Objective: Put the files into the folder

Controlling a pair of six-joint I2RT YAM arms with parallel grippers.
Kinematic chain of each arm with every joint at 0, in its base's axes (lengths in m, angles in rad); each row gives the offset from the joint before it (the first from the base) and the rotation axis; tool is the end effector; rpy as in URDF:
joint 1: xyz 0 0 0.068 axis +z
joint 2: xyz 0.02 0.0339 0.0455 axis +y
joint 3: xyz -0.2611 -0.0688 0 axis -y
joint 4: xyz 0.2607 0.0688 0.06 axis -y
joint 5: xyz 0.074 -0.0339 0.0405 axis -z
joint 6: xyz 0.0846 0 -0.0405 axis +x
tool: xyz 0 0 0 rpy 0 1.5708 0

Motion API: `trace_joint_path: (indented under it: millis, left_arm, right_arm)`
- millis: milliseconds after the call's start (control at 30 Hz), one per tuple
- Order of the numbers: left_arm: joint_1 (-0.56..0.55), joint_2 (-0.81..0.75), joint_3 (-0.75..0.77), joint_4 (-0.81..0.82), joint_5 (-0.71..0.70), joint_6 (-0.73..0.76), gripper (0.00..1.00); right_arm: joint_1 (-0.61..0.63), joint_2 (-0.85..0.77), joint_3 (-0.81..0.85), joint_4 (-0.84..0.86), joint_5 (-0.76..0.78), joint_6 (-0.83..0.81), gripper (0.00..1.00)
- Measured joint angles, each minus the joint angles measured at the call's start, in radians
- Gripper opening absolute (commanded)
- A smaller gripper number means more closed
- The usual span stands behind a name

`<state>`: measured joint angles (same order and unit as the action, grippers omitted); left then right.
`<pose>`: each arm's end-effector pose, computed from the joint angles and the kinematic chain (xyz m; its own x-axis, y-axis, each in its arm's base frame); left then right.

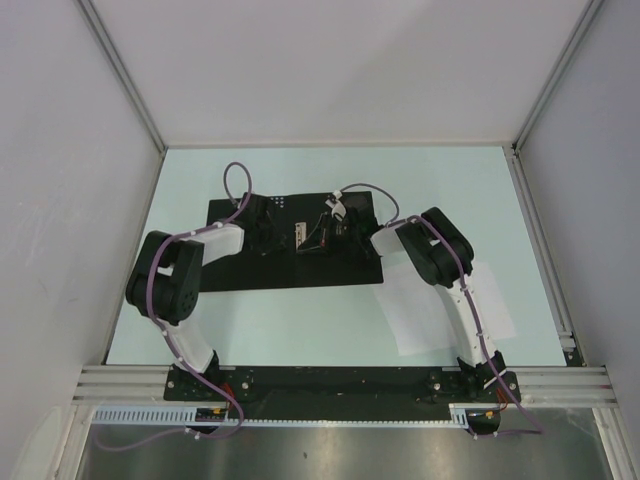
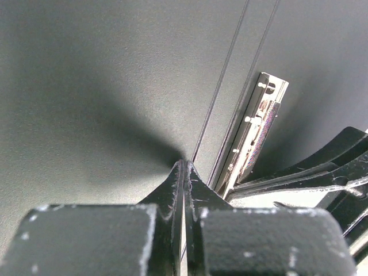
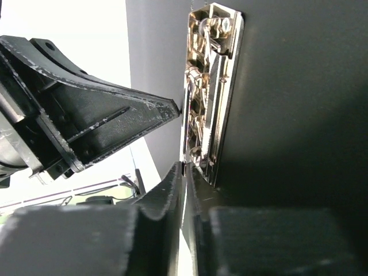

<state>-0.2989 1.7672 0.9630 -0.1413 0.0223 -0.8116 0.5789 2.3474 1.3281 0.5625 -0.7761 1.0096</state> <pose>0.3701 -0.1160 0.0949 -0.7560 -0.5259 -0.3898 -0.3508 0.8282 -0.4370 0.3956 0.3293 0.0499 -0.9726 0.0861 -0.2160 -0.1753 0.3392 0.9243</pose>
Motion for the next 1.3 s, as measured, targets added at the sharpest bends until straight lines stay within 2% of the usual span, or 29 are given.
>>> trace_joint_path:
  millis: [33, 133, 167, 233, 267, 367, 467, 633, 800, 1000, 1067, 1133, 1200, 1300]
  left_arm:
    - [0.0, 0.0, 0.0, -0.002, -0.001, 0.0, 0.0]
    - [0.0, -0.002, 0.0, -0.003, -0.001, 0.004, 0.0]
    - [0.0, -0.003, 0.0, -0.004, -0.001, 0.011, 0.18]
    - [0.0, -0.01, 0.0, -0.012, 0.002, 0.033, 0.41]
    - [0.0, -0.012, 0.0, -0.013, 0.005, 0.053, 0.42]
    - [-0.005, -0.013, 0.04, -0.052, 0.006, 0.085, 0.43]
    - [-0.017, 0.034, 0.168, -0.112, -0.018, 0.117, 0.32]
    - [-0.052, 0.141, 0.346, -0.131, -0.059, 0.142, 0.26]
    - [-0.083, 0.22, 0.406, -0.173, -0.099, 0.15, 0.15]
    - [-0.097, 0.243, 0.41, -0.196, -0.121, 0.15, 0.09]
    - [-0.097, 0.243, 0.414, -0.201, -0.128, 0.15, 0.08]
    - [-0.097, 0.243, 0.414, -0.201, -0.134, 0.149, 0.19]
    - [-0.097, 0.243, 0.412, -0.194, -0.132, 0.149, 0.24]
    - [-0.097, 0.237, 0.402, -0.182, -0.134, 0.15, 0.21]
  right_arm:
    - [0.0, 0.001, 0.0, 0.002, 0.0, 0.006, 0.0]
    - [0.0, 0.002, 0.0, 0.003, 0.0, 0.008, 0.0]
    - [0.0, 0.002, 0.0, 0.002, 0.0, 0.008, 0.0]
    - [0.0, 0.002, 0.003, -0.008, 0.0, 0.001, 0.0]
    - [0.001, 0.002, 0.006, -0.016, 0.0, -0.006, 0.0]
    - [0.003, 0.0, 0.014, -0.041, 0.0, -0.028, 0.0]
    - [0.003, -0.003, 0.022, -0.063, 0.001, -0.048, 0.0]
    - [0.005, -0.003, 0.023, -0.064, 0.0, -0.05, 0.0]
    - [0.004, -0.003, 0.023, -0.064, -0.001, -0.05, 0.0]
    - [0.004, -0.003, 0.024, -0.065, -0.003, -0.05, 0.0]
    - [0.004, -0.003, 0.024, -0.065, -0.004, -0.05, 0.0]
    - [0.004, -0.003, 0.024, -0.064, -0.004, -0.05, 0.0]
    - [0.003, -0.003, 0.024, -0.064, -0.004, -0.05, 0.0]
    - [0.003, -0.003, 0.024, -0.064, -0.004, -0.05, 0.0]
